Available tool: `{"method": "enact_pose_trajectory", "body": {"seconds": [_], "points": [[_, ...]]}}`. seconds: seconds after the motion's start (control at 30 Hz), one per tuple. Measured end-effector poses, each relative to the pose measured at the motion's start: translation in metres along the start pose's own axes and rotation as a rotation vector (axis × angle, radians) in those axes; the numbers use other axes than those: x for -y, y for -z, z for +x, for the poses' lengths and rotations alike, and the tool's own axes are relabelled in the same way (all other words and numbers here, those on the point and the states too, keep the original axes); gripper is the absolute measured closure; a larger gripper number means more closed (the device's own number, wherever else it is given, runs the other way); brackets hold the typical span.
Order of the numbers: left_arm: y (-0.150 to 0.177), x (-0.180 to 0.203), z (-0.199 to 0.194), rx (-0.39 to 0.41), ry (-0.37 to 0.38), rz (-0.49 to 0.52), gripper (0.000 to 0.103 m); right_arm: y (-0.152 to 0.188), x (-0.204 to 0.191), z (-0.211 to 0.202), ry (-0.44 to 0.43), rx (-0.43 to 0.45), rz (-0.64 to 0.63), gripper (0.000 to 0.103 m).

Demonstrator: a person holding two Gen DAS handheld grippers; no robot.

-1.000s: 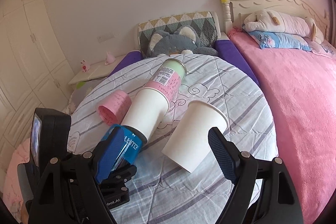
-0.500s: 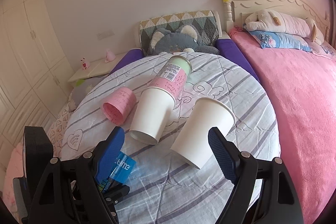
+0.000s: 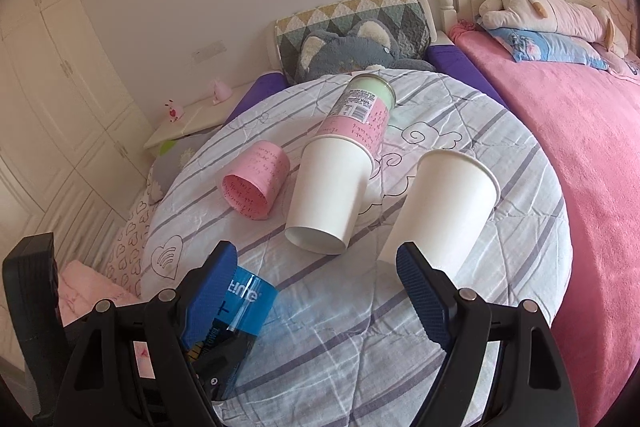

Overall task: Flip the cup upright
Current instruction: 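Lower the can with the left tool while the right tool approaches it, then grasp the can with the right tool while the left tool releases it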

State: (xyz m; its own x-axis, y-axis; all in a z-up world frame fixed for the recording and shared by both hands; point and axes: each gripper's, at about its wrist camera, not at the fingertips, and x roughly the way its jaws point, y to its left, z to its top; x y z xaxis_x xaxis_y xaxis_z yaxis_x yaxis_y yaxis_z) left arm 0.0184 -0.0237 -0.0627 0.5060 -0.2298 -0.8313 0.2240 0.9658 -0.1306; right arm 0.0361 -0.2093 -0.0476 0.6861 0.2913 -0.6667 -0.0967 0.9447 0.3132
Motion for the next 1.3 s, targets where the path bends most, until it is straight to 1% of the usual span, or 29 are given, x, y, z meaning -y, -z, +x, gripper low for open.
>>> {"method": "enact_pose_trajectory", "body": {"seconds": [0.13, 0.27, 0.3, 0.4, 0.57, 0.7, 0.77, 0.83, 0.97, 1.2, 1.3], "points": [[0.004, -0.010, -0.011, 0.021, -0.014, -0.013, 0.008, 0.001, -0.010, -0.002, 0.005, 0.004, -0.011, 0.020], [0.011, -0.018, -0.027, 0.079, -0.094, -0.005, 0.006, 0.002, -0.021, -0.004, 0.000, 0.003, -0.016, 0.020], [0.012, -0.020, -0.030, 0.085, -0.092, 0.001, 0.006, 0.003, -0.023, -0.004, -0.005, 0.000, -0.015, 0.020], [0.016, -0.025, -0.038, 0.087, -0.039, -0.004, 0.006, 0.006, -0.030, -0.003, -0.021, -0.014, 0.002, 0.020], [0.022, -0.032, -0.046, 0.093, -0.025, 0.004, 0.006, 0.011, -0.040, 0.003, -0.050, -0.058, 0.035, 0.020], [0.026, -0.041, -0.053, 0.102, -0.035, -0.012, 0.006, 0.017, -0.044, 0.013, -0.062, -0.112, 0.078, 0.020], [0.025, -0.048, -0.057, 0.120, -0.045, -0.028, 0.006, 0.020, -0.046, 0.018, -0.074, -0.144, 0.103, 0.020], [0.024, -0.055, -0.056, 0.115, -0.058, -0.044, 0.006, 0.021, -0.048, 0.023, -0.072, -0.171, 0.115, 0.020], [0.023, -0.063, -0.049, 0.095, -0.075, -0.055, 0.006, 0.023, -0.052, 0.037, -0.105, -0.225, 0.141, 0.020], [0.023, -0.067, -0.040, 0.078, -0.056, -0.056, 0.006, 0.027, -0.050, 0.066, -0.128, -0.312, 0.189, 0.020], [0.021, -0.067, -0.036, 0.073, -0.062, -0.052, 0.006, 0.028, -0.048, 0.076, -0.139, -0.339, 0.205, 0.020]]}}
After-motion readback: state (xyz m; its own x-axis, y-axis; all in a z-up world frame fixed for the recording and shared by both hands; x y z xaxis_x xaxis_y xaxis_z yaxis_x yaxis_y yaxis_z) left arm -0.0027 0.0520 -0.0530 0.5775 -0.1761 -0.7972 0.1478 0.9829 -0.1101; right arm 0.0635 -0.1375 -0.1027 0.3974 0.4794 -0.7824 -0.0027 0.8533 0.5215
